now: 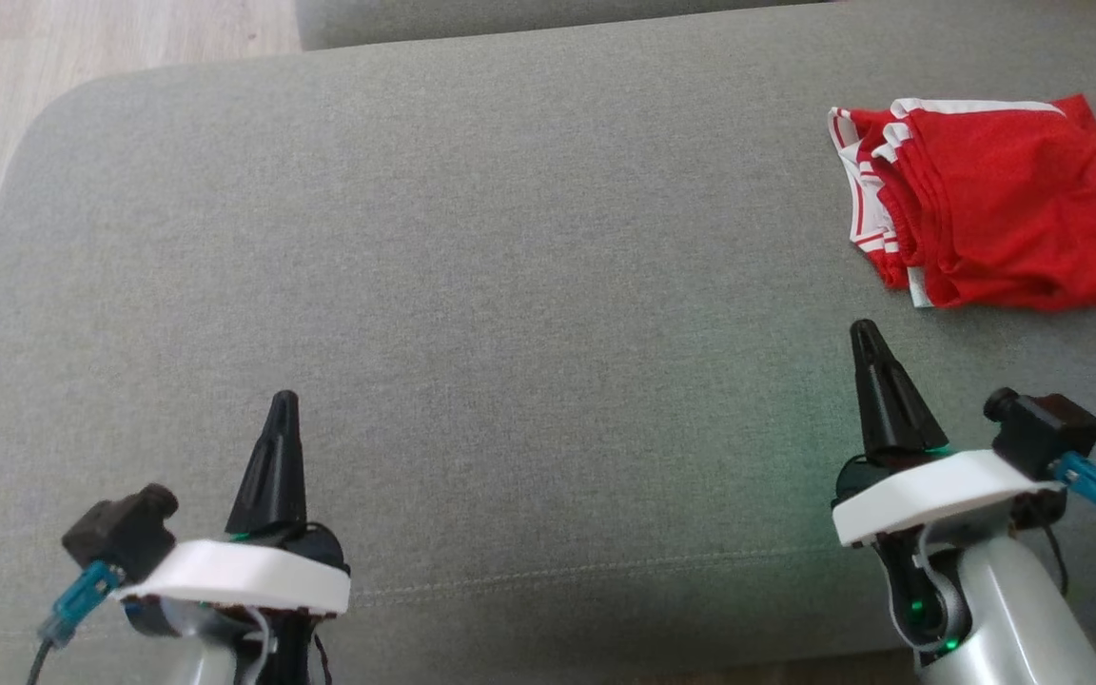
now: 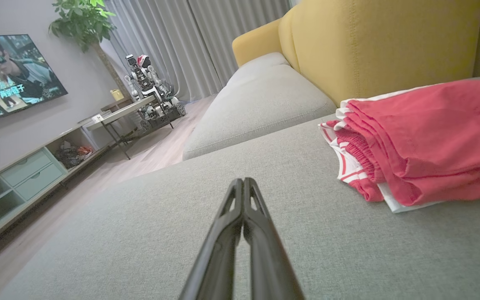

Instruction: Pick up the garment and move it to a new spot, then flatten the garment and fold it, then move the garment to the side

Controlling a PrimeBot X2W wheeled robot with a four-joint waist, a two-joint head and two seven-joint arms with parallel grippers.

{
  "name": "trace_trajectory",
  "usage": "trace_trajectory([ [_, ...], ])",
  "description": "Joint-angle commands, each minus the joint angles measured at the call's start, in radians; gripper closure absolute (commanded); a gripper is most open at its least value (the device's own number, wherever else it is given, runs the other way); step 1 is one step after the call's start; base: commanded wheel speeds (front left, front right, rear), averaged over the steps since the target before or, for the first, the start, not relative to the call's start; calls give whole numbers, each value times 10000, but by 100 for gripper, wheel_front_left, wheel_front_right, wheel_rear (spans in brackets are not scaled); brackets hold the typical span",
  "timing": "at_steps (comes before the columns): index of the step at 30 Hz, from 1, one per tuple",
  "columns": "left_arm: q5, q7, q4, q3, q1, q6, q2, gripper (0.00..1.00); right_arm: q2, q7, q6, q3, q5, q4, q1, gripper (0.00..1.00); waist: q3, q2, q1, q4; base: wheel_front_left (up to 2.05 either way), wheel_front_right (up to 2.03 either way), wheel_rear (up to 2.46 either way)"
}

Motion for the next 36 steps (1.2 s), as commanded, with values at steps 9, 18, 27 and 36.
trace_trajectory([
  [9,-1011,203,-110,256,-537,-132,172,100,-126,223,1,-146,1127,-288,-285,100,-72,0,0,27,0,0,0],
  [18,-1948,425,19,404,-593,-207,216,100,-149,449,1,-251,2159,-268,-204,100,-147,0,0,54,0,0,0],
  [27,-2870,657,148,564,-643,-282,251,100,-166,683,1,-365,3179,-248,-124,100,-222,0,0,82,0,0,0],
  [36,-3788,897,285,734,-697,-357,279,100,-175,925,0,-488,4194,-226,-45,100,-297,0,0,109,0,0,0],
])
